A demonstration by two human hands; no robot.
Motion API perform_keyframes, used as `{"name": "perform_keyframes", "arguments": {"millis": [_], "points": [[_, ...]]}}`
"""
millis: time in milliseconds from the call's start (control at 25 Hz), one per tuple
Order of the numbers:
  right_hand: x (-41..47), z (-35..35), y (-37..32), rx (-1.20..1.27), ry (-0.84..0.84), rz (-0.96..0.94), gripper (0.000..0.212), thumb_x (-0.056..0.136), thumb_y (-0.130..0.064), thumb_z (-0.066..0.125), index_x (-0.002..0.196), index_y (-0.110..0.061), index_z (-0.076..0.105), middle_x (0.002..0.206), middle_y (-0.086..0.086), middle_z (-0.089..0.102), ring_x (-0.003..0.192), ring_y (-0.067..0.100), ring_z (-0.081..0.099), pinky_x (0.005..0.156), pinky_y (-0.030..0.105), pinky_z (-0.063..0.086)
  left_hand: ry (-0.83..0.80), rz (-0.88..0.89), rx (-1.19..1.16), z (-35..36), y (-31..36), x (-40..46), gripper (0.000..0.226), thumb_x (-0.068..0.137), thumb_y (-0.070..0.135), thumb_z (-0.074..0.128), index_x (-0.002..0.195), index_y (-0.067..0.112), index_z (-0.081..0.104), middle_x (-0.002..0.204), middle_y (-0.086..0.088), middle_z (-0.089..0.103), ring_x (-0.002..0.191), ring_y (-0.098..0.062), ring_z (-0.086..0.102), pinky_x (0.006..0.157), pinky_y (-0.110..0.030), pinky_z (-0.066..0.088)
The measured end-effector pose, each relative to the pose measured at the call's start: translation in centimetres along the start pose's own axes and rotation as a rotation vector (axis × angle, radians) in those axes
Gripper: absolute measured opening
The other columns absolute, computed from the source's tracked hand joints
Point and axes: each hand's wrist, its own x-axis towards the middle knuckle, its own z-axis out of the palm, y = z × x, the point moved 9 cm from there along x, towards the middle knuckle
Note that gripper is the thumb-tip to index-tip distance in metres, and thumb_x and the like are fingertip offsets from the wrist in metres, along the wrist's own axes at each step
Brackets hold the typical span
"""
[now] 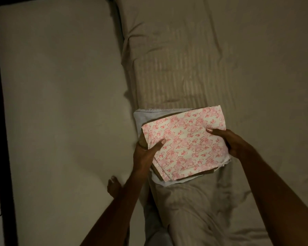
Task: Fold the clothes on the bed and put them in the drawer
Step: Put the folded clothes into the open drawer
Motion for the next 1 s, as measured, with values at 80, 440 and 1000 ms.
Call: {"name": "perform_keyframes", "arguments": {"millis": [80,440,1000], "points": [[0.0,0.3,0.2,0.009,-0.036,0.048,0.047,0.083,-0.028,0.075,0.126,-0.013,0.065,0.119,0.014,0.075,0.105,0.032,0.074,0.093,0.049,0.055,-0.071,-0.114,-0.089,0.4,-0.8,0.0,0.076,0.053,0.055,0.093,0.119,0.027,0.067,0.116,0.003,0.075,0.107,-0.018,0.071,0.093,-0.037,0.058],[-1.9,1.6,3.1,0.045,-0.106,0.056,0.117,0.020,-0.035,0.105,0.126,-0.008,0.062,0.114,0.014,0.076,0.100,0.033,0.075,0.083,0.046,0.058,-0.255,-0.170,-0.224,-0.4,-1.7,-1.1,0.070,0.067,0.037,0.090,0.130,0.020,0.063,0.121,-0.006,0.075,0.112,-0.026,0.071,0.102,-0.048,0.054],[-14.3,16.2,-5.7,0.046,-0.180,-0.093,0.112,0.019,-0.038,0.105,0.120,-0.010,0.067,0.110,0.015,0.077,0.094,0.034,0.076,0.086,0.048,0.056,-0.189,0.019,-0.330,-14.5,10.2,-11.7,0.081,0.061,0.039,0.093,0.130,0.010,0.064,0.119,-0.014,0.075,0.110,-0.033,0.072,0.103,-0.055,0.053]]}}
